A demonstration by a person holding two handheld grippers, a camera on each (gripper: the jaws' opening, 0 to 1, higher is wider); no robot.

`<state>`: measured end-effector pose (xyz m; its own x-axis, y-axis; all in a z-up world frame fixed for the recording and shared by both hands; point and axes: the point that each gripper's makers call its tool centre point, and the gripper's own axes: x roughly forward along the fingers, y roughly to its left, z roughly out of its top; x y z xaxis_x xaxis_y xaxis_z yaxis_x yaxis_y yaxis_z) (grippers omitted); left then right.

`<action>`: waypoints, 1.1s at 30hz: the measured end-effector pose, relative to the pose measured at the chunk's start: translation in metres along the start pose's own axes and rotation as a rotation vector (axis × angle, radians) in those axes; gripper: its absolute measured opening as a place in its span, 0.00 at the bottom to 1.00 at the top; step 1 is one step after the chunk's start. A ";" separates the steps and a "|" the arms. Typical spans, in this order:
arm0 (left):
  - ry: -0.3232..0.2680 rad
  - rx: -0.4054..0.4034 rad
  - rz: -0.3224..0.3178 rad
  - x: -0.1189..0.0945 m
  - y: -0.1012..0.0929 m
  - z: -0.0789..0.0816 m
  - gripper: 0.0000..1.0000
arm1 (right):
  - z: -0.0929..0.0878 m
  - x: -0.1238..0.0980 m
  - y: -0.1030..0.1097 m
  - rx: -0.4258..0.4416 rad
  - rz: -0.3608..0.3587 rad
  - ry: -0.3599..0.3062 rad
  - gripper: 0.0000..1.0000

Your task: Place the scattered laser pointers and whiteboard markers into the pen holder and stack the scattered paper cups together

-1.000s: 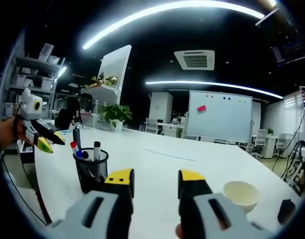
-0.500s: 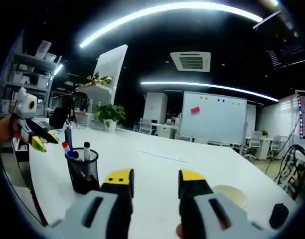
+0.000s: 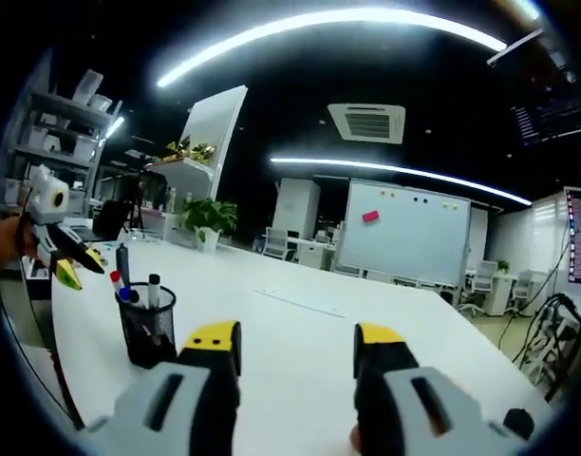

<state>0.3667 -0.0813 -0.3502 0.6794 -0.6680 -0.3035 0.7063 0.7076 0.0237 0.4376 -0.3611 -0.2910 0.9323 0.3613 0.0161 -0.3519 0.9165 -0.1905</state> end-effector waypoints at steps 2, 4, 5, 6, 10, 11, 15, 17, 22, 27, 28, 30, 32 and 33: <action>0.002 0.000 0.001 0.000 0.000 -0.001 0.44 | 0.000 0.000 -0.002 0.000 -0.004 -0.002 0.48; 0.002 -0.001 0.002 0.000 0.001 -0.001 0.44 | 0.000 -0.001 -0.004 -0.004 -0.010 -0.001 0.48; 0.001 -0.002 0.002 0.000 0.001 -0.001 0.44 | 0.000 -0.001 -0.006 -0.006 -0.011 -0.001 0.48; 0.001 -0.003 0.001 0.000 0.001 -0.001 0.44 | -0.001 -0.001 -0.007 -0.009 -0.013 -0.001 0.49; 0.011 0.011 -0.003 0.001 0.000 -0.003 0.44 | -0.002 -0.004 -0.017 -0.015 -0.030 0.006 0.49; 0.010 0.013 -0.005 0.001 0.000 -0.003 0.44 | -0.002 -0.005 -0.018 -0.015 -0.033 0.006 0.50; 0.003 0.007 -0.004 0.001 0.000 -0.001 0.44 | -0.003 -0.007 -0.025 -0.013 -0.052 0.013 0.50; 0.003 0.006 -0.007 0.002 -0.001 -0.002 0.44 | -0.004 -0.007 -0.028 -0.019 -0.055 0.016 0.50; 0.007 0.005 -0.010 0.002 -0.002 -0.005 0.44 | -0.001 -0.007 -0.034 -0.035 -0.068 0.018 0.51; 0.009 0.007 -0.001 0.000 0.000 -0.006 0.44 | -0.003 -0.007 -0.039 -0.038 -0.075 0.024 0.51; 0.007 0.007 0.002 0.000 0.001 -0.005 0.44 | -0.004 -0.007 -0.039 -0.039 -0.077 0.026 0.51; 0.003 0.005 0.004 -0.001 0.002 -0.005 0.44 | -0.007 -0.006 -0.041 -0.042 -0.083 0.039 0.52; 0.004 0.007 0.006 -0.001 0.002 -0.005 0.44 | -0.013 -0.004 -0.042 -0.045 -0.082 0.059 0.55; 0.005 0.008 0.005 -0.001 0.002 -0.005 0.44 | -0.014 -0.004 -0.043 -0.045 -0.083 0.065 0.55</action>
<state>0.3661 -0.0778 -0.3547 0.6822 -0.6629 -0.3084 0.7041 0.7093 0.0330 0.4500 -0.4046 -0.2968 0.9621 0.2712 -0.0293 -0.2704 0.9336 -0.2352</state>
